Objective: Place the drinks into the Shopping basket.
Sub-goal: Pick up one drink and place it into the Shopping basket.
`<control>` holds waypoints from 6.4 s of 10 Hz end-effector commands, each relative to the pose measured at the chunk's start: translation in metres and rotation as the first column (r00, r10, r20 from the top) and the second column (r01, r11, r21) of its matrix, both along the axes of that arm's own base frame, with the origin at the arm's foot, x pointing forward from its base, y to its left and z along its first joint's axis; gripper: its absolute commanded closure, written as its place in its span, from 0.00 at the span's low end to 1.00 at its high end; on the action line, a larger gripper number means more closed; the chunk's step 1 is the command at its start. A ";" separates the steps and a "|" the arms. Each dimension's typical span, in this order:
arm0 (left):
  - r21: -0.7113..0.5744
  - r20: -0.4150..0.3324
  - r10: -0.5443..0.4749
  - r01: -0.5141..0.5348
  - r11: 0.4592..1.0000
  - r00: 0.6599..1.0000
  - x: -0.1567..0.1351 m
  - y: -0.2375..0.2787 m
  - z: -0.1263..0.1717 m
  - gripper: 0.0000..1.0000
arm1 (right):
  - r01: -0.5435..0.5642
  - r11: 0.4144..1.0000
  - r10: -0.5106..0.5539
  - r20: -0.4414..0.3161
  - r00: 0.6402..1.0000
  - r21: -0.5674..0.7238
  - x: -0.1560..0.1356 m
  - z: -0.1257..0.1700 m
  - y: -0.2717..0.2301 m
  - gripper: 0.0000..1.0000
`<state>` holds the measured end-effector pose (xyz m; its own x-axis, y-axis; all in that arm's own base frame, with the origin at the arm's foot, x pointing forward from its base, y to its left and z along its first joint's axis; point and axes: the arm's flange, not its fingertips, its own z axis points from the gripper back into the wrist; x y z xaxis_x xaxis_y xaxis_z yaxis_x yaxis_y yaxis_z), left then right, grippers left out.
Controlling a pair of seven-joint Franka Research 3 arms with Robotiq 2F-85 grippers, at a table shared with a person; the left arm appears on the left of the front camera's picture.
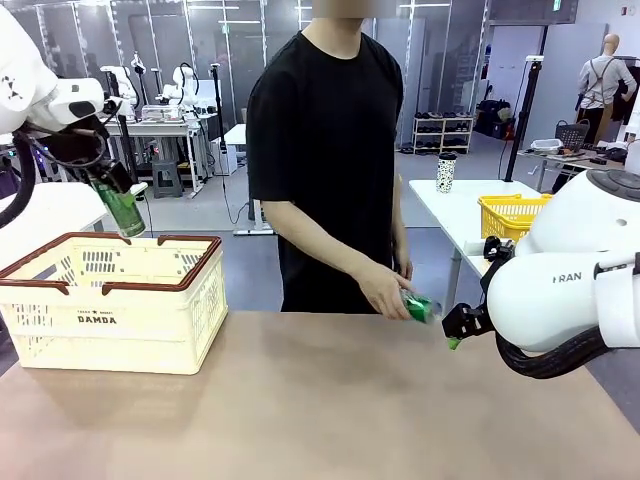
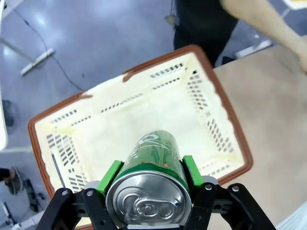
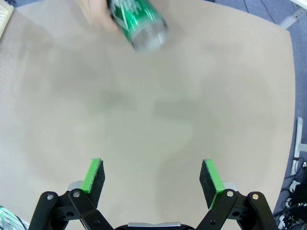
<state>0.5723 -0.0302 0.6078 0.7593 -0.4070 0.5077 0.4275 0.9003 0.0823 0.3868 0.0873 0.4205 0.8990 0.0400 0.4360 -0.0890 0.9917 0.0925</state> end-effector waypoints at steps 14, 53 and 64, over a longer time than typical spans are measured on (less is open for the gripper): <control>-0.047 -0.130 0.242 -0.250 0.967 0.962 0.081 0.069 -0.090 0.39 | 0.002 1.000 -0.002 0.000 1.000 0.003 0.000 0.000 -0.001 0.00; 0.083 -0.221 0.197 -0.182 0.980 0.955 0.067 0.054 -0.176 0.00 | 0.002 1.000 -0.002 0.000 1.000 0.003 0.000 0.000 -0.001 0.00; 0.063 -0.183 0.197 -0.189 0.980 0.963 0.068 0.047 -0.152 0.00 | 0.002 1.000 -0.002 0.000 1.000 0.003 0.000 0.000 -0.001 0.00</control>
